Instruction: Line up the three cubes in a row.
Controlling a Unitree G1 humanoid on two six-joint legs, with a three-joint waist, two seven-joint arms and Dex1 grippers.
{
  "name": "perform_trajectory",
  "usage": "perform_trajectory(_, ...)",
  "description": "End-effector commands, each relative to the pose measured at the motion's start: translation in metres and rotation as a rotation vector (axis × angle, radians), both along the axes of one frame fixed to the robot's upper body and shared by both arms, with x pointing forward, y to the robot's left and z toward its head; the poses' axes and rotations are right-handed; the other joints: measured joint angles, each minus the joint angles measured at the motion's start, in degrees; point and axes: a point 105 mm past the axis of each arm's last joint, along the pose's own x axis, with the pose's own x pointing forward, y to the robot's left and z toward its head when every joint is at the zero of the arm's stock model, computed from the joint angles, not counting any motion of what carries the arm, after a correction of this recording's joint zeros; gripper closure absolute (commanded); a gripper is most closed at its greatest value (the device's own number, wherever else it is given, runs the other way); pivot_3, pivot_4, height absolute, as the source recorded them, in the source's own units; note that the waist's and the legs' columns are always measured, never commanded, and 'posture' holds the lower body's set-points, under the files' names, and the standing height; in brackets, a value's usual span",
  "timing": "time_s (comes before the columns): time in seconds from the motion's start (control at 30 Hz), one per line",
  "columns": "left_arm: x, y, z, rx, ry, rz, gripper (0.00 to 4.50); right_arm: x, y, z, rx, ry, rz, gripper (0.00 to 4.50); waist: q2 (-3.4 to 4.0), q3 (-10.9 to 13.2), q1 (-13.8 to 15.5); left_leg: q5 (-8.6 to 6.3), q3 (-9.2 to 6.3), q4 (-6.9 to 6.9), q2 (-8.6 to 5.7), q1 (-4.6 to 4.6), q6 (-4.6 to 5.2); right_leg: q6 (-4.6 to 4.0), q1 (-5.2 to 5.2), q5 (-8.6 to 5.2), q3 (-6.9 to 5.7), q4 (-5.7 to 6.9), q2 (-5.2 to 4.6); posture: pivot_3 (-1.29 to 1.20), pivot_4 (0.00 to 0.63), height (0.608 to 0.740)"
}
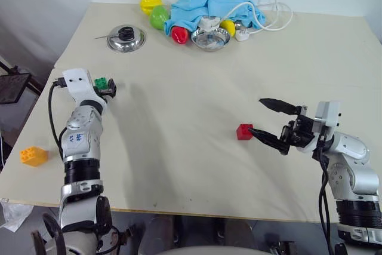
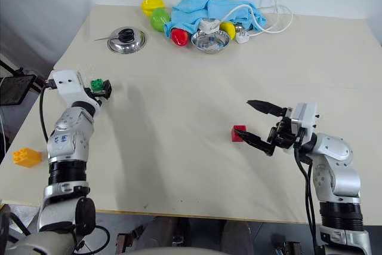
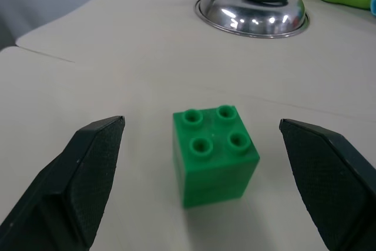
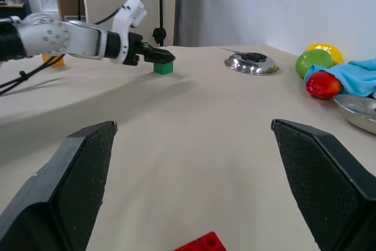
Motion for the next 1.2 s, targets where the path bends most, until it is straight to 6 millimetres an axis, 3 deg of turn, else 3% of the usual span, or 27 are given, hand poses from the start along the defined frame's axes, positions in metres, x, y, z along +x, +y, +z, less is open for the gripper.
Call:
perform_trajectory(0.03,0.002,-0.007,0.003,0.016,-0.017,-0.006,0.19,-0.005,0.002,0.011,0.022,-0.041,0.008,0.02,0.0,0.0,0.0,0.0,0.0,0.0,-0.01,0.0,0.0,0.0,0.0,0.0,0.01,0.0,0.0,0.0,0.15,0.74)
perform_trajectory(0.1,0.002,-0.011,-0.001,0.004,-0.002,-0.015,0.6,-0.005,0.002,0.01,0.023,-0.041,0.007,0.0,-0.03,0.02,0.0,0.0,0.0,0.0,0.0,-0.01,0.0,0.0,0.0,0.0,0.0,0.0,-0.01,0.0,0.15,0.74)
perform_trajectory(0.37,0.003,-0.023,-0.004,0.028,0.011,-0.048,3.03,-0.005,0.001,0.005,0.035,-0.037,-0.005,0.0,-0.03,0.01,-0.04,0.0,0.01,0.0,0.01,0.0,0.0,0.0,0.0,0.0,0.01,0.01,0.0,0.0,0.15,0.74)
perform_trajectory(0.47,0.004,-0.032,0.006,0.017,-0.07,-0.143,3.02,-0.007,-0.003,0.002,0.031,-0.033,-0.021,0.0,-0.04,0.01,-0.02,0.0,0.01,0.0,0.01,0.0,0.0,0.0,-0.01,0.0,0.0,0.01,0.0,0.0,0.15,0.74)
perform_trajectory(0.6,-0.016,-0.075,0.029,0.11,-0.25,-0.622,3.02,-0.015,-0.019,0.0,-0.001,-0.031,-0.063,0.0,-0.04,0.01,0.01,0.0,0.05,0.0,-0.01,-0.02,-0.01,0.0,-0.04,0.0,0.0,0.0,-0.01,0.0,0.15,0.74)
perform_trajectory(0.67,-0.046,-0.105,0.017,0.294,-0.214,-1.009,3.02,-0.024,-0.035,0.0,-0.039,-0.019,-0.09,0.0,-0.03,0.01,-0.15,0.0,0.1,0.0,-0.01,-0.07,0.0,0.0,-0.09,0.0,0.01,-0.03,0.0,0.0,0.15,0.74)
perform_trajectory(0.77,-0.084,-0.126,-0.004,0.433,-0.117,-1.43,3.02,-0.04,-0.058,-0.004,-0.091,0.022,-0.124,0.0,-0.01,0.01,0.01,-0.01,0.21,-0.05,-0.02,-0.06,-0.02,-0.03,-0.17,-0.01,0.01,-0.03,0.02,0.0,0.15,0.74)
perform_trajectory(0.97,-0.079,-0.164,-0.024,0.548,-0.054,-1.673,3.02,-0.063,-0.091,-0.018,-0.149,0.112,-0.2,0.0,-0.05,0.02,0.1,0.01,0.52,0.05,-0.03,0.01,0.01,0.0,-0.04,0.0,0.03,0.0,0.03,0.0,0.15,0.74)
perform_trajectory(1.07,-0.065,-0.188,-0.026,0.51,-0.064,-1.691,3.02,-0.071,-0.093,-0.025,-0.137,0.135,-0.218,0.0,-0.05,0.02,0.08,0.01,0.56,0.05,-0.04,0.03,0.01,0.01,-0.06,0.01,0.05,0.02,0.07,0.0,0.15,0.74)
perform_trajectory(1.2,-0.056,-0.198,-0.034,0.548,-0.018,-1.718,3.02,-0.077,-0.086,-0.029,-0.117,0.142,-0.222,0.0,-0.1,0.04,-0.39,0.0,0.57,0.02,-0.03,0.03,0.0,0.01,-0.16,0.01,0.12,0.03,0.12,0.0,0.15,0.74)
